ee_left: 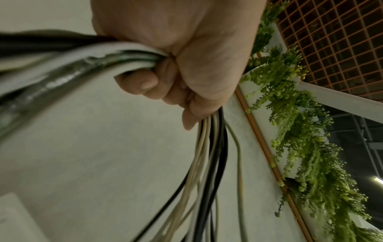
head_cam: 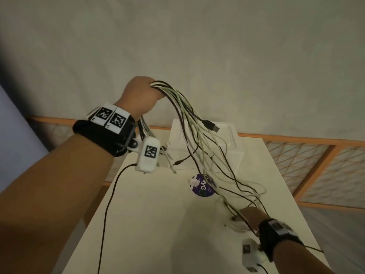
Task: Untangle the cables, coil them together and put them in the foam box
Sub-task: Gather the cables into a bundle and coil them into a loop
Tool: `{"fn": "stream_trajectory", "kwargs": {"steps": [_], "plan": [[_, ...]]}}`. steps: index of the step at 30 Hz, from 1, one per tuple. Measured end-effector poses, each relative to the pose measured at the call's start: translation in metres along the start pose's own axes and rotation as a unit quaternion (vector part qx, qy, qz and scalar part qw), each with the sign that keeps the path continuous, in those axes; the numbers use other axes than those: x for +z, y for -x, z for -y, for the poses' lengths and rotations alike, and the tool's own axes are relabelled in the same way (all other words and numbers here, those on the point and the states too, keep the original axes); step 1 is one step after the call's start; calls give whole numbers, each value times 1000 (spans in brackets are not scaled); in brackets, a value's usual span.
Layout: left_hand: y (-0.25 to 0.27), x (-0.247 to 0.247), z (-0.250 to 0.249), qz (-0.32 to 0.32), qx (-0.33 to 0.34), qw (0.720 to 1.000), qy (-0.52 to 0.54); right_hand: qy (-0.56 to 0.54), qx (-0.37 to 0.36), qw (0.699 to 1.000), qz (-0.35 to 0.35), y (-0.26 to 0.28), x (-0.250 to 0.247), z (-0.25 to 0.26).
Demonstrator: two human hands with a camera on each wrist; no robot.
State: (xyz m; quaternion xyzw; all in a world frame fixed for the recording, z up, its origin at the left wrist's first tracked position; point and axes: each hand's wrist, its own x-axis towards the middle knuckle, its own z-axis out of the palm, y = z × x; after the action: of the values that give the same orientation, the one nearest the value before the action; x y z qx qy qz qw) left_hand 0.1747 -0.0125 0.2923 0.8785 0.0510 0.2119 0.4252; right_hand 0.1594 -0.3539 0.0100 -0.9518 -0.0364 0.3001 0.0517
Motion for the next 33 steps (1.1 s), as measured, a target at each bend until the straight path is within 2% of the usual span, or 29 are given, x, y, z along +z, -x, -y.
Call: {"fn": "stream_trajectory", "kwargs": {"steps": [2,4,6,7,8,9,10,11,12,13,14,15,16,17,18,19,21,22,23,26,29,31,33], "plan": [[2,7,7,2,-11,1000,-3,53,-13,998,16,11,-24,9],[4,12,12,0,-21,1000,5,80,-31,996,-9,27,-56,24],[8,21,14,11,-3,1000,-15,67,-94,984,-133,55,-93,48],[12,26,14,25,22,998,-51,12,-136,959,-247,70,-110,62],[17,34,13,43,53,993,-94,-78,-173,913,-360,89,-125,76],[23,43,11,56,85,986,-131,-186,-219,848,-445,106,-139,91],[29,52,11,71,108,979,-159,-256,-272,788,-490,120,-149,106],[35,60,11,87,124,972,-179,-269,-316,755,-508,130,-157,120],[41,67,12,98,133,966,-198,-233,-335,753,-516,134,-160,131],[46,74,15,107,137,961,-216,-171,-316,772,-524,136,-159,142],[50,79,18,113,139,955,-235,-100,-265,799,-530,136,-154,150],[53,83,23,123,141,949,-254,-45,-218,806,-549,136,-148,155],[57,84,27,135,139,943,-272,-13,-199,796,-571,136,-142,159],[62,85,30,154,141,936,-283,-2,-211,783,-585,137,-137,163],[66,86,33,181,149,925,-298,-2,-242,779,-579,138,-132,167],[71,87,36,205,170,911,-316,-15,-280,792,-542,135,-125,172],[79,90,39,234,211,892,-325,-111,-341,857,-370,126,-116,178],[81,90,42,234,218,895,-311,-178,-342,880,-277,118,-113,179],[81,89,46,221,216,907,-285,-236,-326,889,-219,107,-110,177],[77,86,56,188,152,947,-209,-280,-277,900,-187,86,-107,167],[81,85,66,245,93,956,-134,-265,-300,902,-159,79,-106,164],[82,80,75,275,47,955,-97,-303,-294,892,-164,79,-106,163],[83,69,82,258,-4,964,-72,-363,-271,873,-180,74,-104,158]]}}
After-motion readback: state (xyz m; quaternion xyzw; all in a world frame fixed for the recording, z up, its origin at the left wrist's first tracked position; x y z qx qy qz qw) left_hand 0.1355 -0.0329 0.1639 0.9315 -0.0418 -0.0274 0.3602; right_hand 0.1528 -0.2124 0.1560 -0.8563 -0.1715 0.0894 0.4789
